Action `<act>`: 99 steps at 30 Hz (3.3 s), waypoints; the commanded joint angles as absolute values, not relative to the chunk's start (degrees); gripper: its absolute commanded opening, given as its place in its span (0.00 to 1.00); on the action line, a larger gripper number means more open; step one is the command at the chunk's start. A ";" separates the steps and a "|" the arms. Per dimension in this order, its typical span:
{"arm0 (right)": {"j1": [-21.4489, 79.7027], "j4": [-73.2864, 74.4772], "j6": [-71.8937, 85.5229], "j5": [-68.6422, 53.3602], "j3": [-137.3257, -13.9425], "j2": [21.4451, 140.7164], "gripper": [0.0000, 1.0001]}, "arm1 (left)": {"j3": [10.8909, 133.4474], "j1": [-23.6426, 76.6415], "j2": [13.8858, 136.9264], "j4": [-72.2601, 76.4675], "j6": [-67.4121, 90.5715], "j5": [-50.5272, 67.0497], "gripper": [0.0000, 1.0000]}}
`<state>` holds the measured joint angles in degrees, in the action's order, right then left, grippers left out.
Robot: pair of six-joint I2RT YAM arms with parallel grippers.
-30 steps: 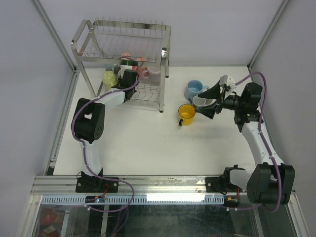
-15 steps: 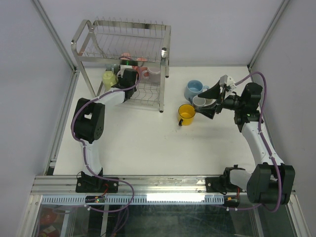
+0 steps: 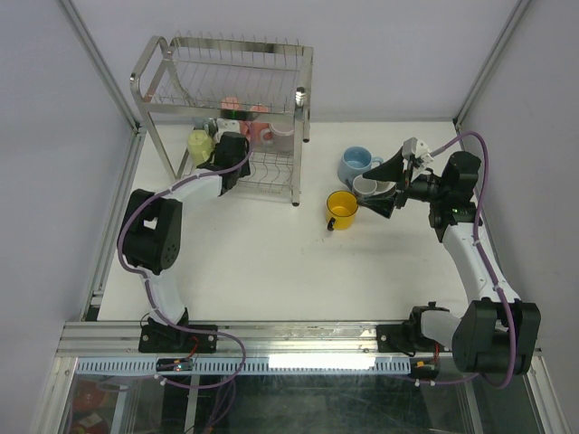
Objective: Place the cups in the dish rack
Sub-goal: Turn the cup upside down in the dish rack, then pick up the cup at the center of the board.
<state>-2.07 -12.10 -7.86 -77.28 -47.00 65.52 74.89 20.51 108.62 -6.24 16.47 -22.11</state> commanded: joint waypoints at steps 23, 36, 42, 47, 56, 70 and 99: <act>-2.50 -13.02 -8.79 -78.31 -47.28 63.72 0.80 | 47.40 20.05 86.66 21.28 14.61 -3.37 0.50; -2.55 -13.10 -8.92 -78.33 -47.04 63.63 0.80 | 32.02 19.98 69.83 33.93 19.53 4.32 0.79; -2.63 -13.24 -9.35 -78.32 -46.72 63.76 0.81 | 25.98 19.87 65.50 40.66 25.02 8.91 0.99; -2.64 -12.64 -10.93 -78.84 -46.49 63.84 0.82 | 23.73 19.71 64.95 45.53 29.96 17.42 0.99; -2.55 9.59 -36.08 -80.72 -51.23 65.44 0.83 | 23.48 19.51 61.03 42.31 33.97 20.30 0.99; 6.52 53.54 -77.95 -58.24 -74.59 82.91 0.99 | 21.80 19.44 55.47 35.61 35.75 17.76 0.99; 21.20 56.37 -73.35 -27.36 -94.55 106.89 0.72 | 18.00 19.43 46.59 28.40 32.61 11.00 0.99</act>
<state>20.53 55.64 -74.41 -30.83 -91.50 106.15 18.59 20.12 47.83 27.29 33.63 11.99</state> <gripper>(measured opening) 0.735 0.990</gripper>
